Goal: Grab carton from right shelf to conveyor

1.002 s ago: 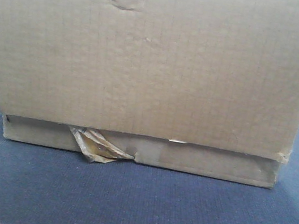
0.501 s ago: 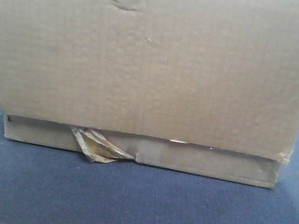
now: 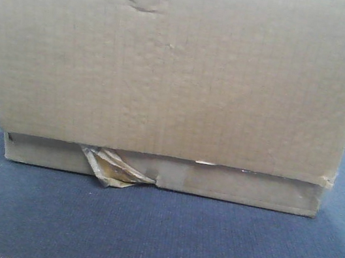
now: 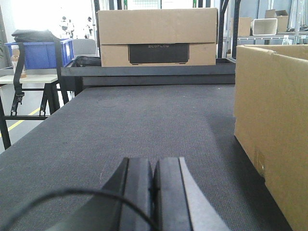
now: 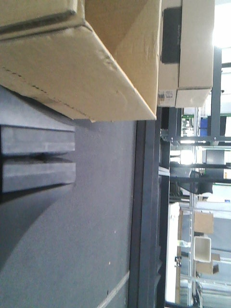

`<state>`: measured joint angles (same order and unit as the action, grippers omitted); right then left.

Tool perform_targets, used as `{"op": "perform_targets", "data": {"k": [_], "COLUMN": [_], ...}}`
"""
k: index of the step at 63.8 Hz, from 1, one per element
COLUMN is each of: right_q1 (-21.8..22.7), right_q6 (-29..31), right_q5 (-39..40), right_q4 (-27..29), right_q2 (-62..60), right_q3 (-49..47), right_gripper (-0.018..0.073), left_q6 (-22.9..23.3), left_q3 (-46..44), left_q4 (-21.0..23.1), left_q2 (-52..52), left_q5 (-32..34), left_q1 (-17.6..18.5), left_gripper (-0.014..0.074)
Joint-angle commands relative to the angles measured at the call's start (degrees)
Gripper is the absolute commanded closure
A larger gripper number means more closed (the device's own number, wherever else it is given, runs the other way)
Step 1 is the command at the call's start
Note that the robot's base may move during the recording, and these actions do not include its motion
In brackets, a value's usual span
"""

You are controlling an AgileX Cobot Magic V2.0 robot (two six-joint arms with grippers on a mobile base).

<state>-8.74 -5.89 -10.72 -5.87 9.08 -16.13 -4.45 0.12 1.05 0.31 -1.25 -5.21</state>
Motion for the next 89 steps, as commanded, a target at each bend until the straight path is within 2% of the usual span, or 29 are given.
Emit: {"op": "perform_targets", "data": {"k": [1, 12, 18, 28, 89], "right_q1": [2.3, 8.3, 9.6, 9.6, 9.6], "right_q6": [8.0, 8.7, 8.7, 8.7, 8.7], "right_q5": [1.0, 4.2, 6.1, 9.6, 9.2], "right_q4": [7.5, 9.4, 9.4, 9.5, 9.3], "right_q2": [-0.3, -1.1, -3.3, -8.9, -9.1], "right_q3": [0.9, 5.7, 9.4, 16.1, 16.1], "right_gripper": [0.0627, 0.0627, 0.0627, 0.0627, 0.0627], "left_q6": [-0.1, -0.1, -0.1, -0.1, -0.1], "left_q3": [-0.1, -0.1, -0.1, -0.1, -0.1], "left_q4": [0.4, 0.4, 0.4, 0.4, 0.4], "left_q2": [-0.3, -0.3, -0.3, -0.3, -0.3], "left_q5": [0.7, 0.7, 0.7, 0.7, 0.7], "left_q1": [-0.1, -0.1, -0.1, -0.1, -0.1], "left_gripper": [0.0615, 0.0615, 0.0615, 0.0615, 0.0615]}}
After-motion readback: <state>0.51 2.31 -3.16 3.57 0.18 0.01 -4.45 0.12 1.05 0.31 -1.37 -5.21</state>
